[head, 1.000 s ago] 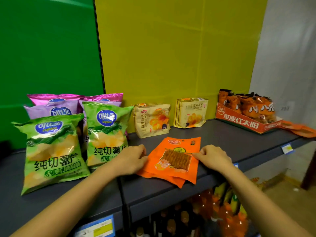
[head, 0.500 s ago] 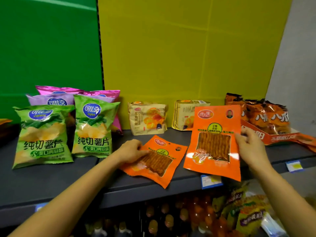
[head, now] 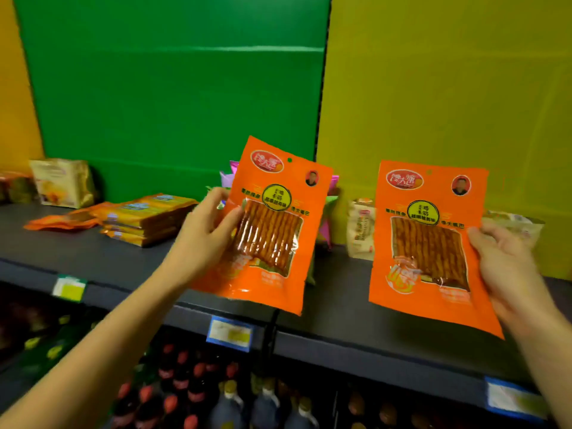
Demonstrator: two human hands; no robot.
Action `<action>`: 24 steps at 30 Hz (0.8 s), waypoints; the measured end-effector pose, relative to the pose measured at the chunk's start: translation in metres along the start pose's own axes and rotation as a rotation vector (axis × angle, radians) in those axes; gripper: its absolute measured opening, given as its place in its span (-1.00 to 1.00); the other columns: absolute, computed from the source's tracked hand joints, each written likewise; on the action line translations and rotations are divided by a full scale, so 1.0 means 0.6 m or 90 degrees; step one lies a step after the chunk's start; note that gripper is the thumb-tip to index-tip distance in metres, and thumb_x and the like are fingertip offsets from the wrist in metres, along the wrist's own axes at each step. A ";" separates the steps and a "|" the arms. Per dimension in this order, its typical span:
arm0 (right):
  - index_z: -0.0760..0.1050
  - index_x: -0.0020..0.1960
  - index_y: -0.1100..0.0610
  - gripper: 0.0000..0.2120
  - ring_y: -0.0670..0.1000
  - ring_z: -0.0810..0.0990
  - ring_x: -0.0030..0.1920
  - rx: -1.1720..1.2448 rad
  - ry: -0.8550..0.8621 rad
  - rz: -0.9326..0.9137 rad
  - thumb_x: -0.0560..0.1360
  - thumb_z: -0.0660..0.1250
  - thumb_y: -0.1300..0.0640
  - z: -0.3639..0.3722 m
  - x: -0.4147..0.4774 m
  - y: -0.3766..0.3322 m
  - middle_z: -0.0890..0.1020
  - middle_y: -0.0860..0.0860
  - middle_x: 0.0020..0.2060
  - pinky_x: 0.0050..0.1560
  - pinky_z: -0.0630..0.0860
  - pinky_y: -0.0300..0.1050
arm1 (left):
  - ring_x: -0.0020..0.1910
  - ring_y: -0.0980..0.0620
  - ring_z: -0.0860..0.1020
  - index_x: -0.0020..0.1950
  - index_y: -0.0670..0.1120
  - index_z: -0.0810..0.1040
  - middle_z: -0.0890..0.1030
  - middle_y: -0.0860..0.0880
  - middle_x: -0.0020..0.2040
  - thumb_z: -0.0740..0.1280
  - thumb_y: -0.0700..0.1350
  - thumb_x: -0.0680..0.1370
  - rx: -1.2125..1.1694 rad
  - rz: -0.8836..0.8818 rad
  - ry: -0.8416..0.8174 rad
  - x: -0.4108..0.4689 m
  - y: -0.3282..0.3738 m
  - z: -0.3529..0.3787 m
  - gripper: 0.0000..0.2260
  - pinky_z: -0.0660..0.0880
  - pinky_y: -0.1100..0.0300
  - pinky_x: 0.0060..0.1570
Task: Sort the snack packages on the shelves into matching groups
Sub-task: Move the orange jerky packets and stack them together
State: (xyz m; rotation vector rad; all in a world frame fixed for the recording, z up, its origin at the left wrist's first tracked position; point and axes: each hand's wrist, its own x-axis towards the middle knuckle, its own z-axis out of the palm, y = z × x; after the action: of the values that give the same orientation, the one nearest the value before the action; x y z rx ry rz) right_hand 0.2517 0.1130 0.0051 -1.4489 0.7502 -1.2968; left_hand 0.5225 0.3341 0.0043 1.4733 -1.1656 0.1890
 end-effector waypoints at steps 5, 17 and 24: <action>0.45 -0.11 0.01 -0.86 -0.25 0.60 -0.49 0.047 -0.091 -0.019 0.59 0.15 0.12 0.152 -0.019 -0.017 0.65 -0.20 -0.49 -0.50 0.53 -0.35 | -0.17 -0.02 0.58 -0.08 0.06 0.43 0.62 -0.10 -0.08 0.20 -0.12 0.58 0.054 -0.134 0.136 -0.041 -0.050 -0.172 -0.91 0.50 -0.02 -0.04; 0.42 -0.13 -0.02 -0.86 0.04 0.61 -0.20 0.048 -0.248 -0.035 0.59 0.16 0.11 0.600 -0.153 -0.008 0.62 0.10 -0.14 -0.07 0.57 0.02 | -0.20 -0.06 0.51 -0.14 0.00 0.44 0.57 -0.15 -0.10 0.21 -0.05 0.57 0.075 -0.325 0.342 -0.152 -0.195 -0.571 -0.89 0.42 0.03 -0.14; 0.50 0.13 0.12 -0.78 0.13 0.59 -0.20 -0.008 -0.223 -0.017 0.56 0.18 0.10 0.820 -0.199 -0.017 0.61 0.11 -0.16 -0.05 0.58 0.07 | -0.31 0.00 0.43 -0.16 -0.02 0.40 0.49 -0.10 -0.21 0.15 -0.20 0.57 0.106 -0.379 0.333 -0.126 -0.289 -0.738 -0.86 0.33 0.13 -0.34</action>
State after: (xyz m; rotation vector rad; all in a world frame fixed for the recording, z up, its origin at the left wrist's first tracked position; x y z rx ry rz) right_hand 0.6941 0.3589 0.0178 -1.6446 0.5080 -1.0197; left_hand 0.8265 0.7064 -0.0299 1.7184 -0.2751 0.2419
